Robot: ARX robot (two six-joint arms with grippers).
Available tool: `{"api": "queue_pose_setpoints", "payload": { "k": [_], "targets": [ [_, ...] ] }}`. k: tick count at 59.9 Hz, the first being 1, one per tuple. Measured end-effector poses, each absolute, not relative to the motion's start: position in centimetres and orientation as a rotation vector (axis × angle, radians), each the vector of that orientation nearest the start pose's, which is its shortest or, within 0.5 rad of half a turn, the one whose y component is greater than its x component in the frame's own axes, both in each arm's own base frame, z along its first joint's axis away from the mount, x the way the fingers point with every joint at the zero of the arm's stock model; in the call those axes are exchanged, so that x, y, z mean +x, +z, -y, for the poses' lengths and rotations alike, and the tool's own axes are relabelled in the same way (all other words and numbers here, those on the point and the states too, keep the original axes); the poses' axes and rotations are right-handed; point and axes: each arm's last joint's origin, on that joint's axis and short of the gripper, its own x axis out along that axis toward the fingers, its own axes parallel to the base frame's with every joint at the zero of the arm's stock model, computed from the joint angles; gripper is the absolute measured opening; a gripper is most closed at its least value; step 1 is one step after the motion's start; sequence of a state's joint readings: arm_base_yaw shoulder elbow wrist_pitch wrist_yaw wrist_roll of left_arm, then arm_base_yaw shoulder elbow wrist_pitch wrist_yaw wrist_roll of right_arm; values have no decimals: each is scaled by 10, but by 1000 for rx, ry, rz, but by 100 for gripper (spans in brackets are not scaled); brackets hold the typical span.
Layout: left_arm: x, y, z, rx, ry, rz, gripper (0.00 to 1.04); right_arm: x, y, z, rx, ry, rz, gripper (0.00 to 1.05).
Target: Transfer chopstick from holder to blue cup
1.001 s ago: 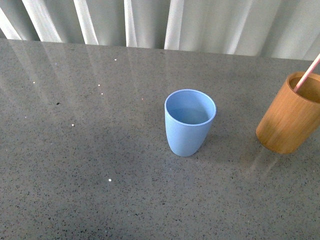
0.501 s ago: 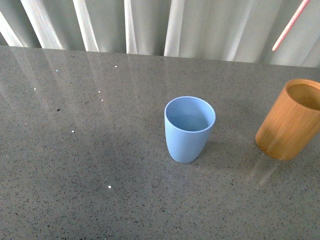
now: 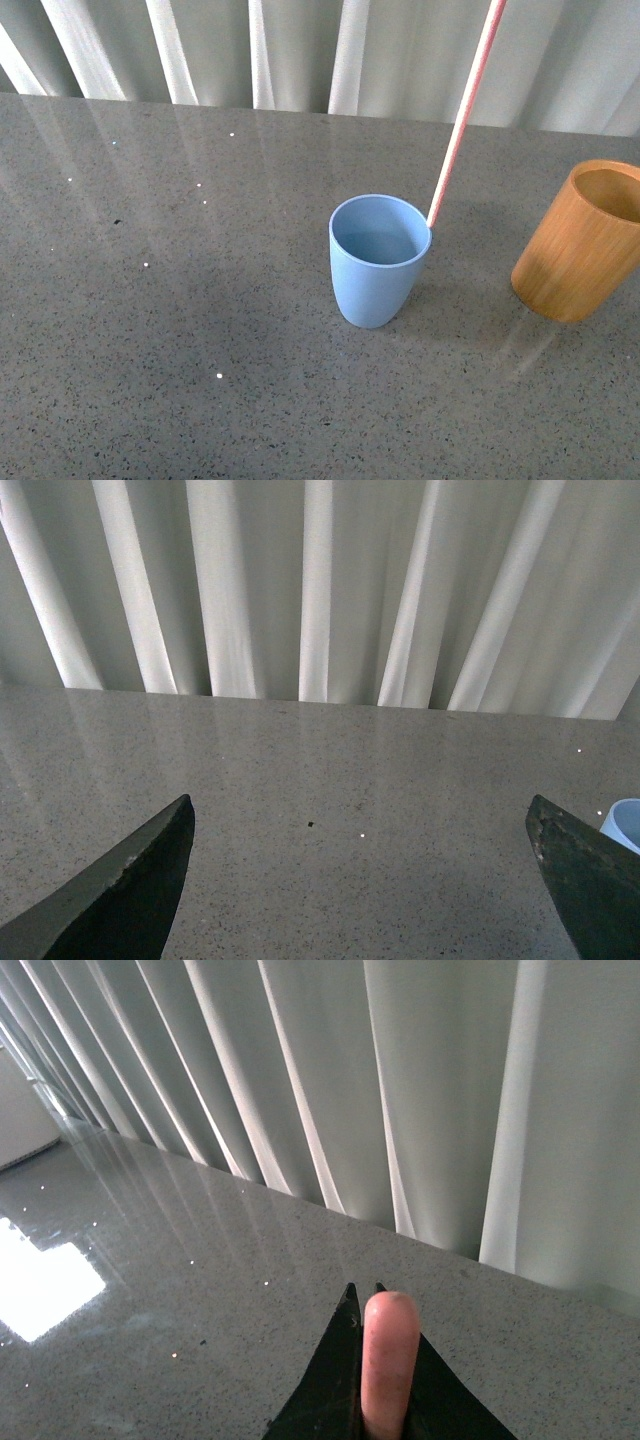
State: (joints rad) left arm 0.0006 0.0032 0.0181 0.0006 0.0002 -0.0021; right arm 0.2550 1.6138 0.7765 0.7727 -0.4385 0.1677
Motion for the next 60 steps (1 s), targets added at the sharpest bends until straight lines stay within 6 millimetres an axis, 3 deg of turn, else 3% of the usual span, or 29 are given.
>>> {"api": "queue_pose_setpoints", "payload": {
  "k": [35, 60],
  "targets": [
    [97, 169, 0, -2, 0, 15, 98, 340, 188, -107, 125, 753, -144, 1],
    [97, 169, 0, -2, 0, 15, 98, 347, 183, -133, 135, 801, -144, 1]
  ]
}}
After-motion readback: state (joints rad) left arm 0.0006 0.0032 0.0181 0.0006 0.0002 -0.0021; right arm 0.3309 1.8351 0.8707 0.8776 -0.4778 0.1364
